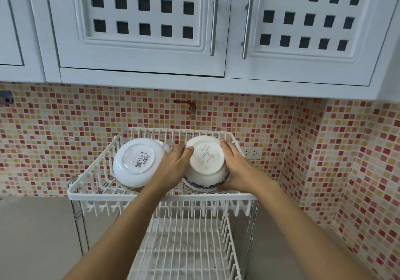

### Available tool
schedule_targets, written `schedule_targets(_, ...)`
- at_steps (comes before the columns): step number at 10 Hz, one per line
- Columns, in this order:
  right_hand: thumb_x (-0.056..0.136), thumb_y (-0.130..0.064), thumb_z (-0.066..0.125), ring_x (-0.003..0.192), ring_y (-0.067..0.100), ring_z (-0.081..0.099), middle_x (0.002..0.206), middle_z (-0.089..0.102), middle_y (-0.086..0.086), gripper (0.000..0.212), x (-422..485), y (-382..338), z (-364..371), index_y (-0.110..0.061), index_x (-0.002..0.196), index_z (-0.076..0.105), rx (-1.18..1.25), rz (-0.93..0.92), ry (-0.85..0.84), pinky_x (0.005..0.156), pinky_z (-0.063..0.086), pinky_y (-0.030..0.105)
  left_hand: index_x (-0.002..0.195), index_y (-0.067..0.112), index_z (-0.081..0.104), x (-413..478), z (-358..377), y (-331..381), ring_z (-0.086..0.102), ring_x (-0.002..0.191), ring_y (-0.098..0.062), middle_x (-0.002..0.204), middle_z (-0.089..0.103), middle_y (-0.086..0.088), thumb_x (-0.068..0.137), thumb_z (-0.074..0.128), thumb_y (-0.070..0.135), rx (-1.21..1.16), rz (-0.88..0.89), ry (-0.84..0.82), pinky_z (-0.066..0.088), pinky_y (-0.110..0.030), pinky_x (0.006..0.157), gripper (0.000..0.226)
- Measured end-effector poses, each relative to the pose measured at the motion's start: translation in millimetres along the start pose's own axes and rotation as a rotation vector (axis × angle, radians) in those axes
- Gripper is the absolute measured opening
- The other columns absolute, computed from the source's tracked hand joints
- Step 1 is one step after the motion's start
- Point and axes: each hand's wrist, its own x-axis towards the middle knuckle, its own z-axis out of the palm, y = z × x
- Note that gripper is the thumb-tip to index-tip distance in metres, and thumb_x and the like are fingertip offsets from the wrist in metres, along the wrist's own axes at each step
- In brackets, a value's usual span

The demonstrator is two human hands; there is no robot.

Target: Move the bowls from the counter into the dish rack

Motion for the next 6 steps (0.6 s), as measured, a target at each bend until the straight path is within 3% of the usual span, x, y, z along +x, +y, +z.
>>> schedule_targets(2,0.056,-0.033,0.088,0.144,0.026,0.021,0.157,0.003,-0.004,0.131,-2,0,-1,-0.028,0.149,-0.005,0.061,0.003,0.026,0.112,0.032,0.046,0.141,0.015,0.042,2,0,-3,0.042,0.105,-0.011,0.113,0.044,0.007,0.101,0.035,0.033,0.007,0.027,0.038,0.031,-0.025,0.086,0.045)
schedule_targets(4,0.055,-0.036,0.087,0.138,0.023,0.03,0.152,0.017,-0.003,0.129,-2,1,-2,-0.032,0.149,0.0,0.076,-0.001,0.052,0.109,0.035,0.042,0.144,0.014,0.039,8,2,-12,0.052,0.111,-0.017,0.133,0.055,-0.003,0.099,0.036,0.036,0.068,0.02,0.015,0.039,-0.027,0.086,0.05)
schedule_targets(5,0.057,-0.038,0.085,0.143,0.022,0.023,0.156,0.011,-0.006,0.126,-6,4,-4,-0.032,0.149,-0.003,0.099,0.007,0.028,0.111,0.035,0.046,0.146,0.013,0.035,8,2,-14,0.047,0.13,-0.025,0.143,0.049,-0.008,0.1,0.034,0.038,0.186,0.056,0.041,0.039,-0.03,0.095,0.053)
schedule_targets(6,0.067,-0.042,0.079,0.148,0.018,0.009,0.16,-0.003,-0.008,0.12,-13,1,-10,-0.028,0.151,-0.007,0.133,0.033,0.04,0.116,0.025,0.046,0.148,0.013,0.03,3,-4,-4,0.038,0.138,-0.025,0.151,0.04,-0.009,0.1,0.033,0.035,0.231,0.105,0.17,0.033,-0.035,0.107,0.053)
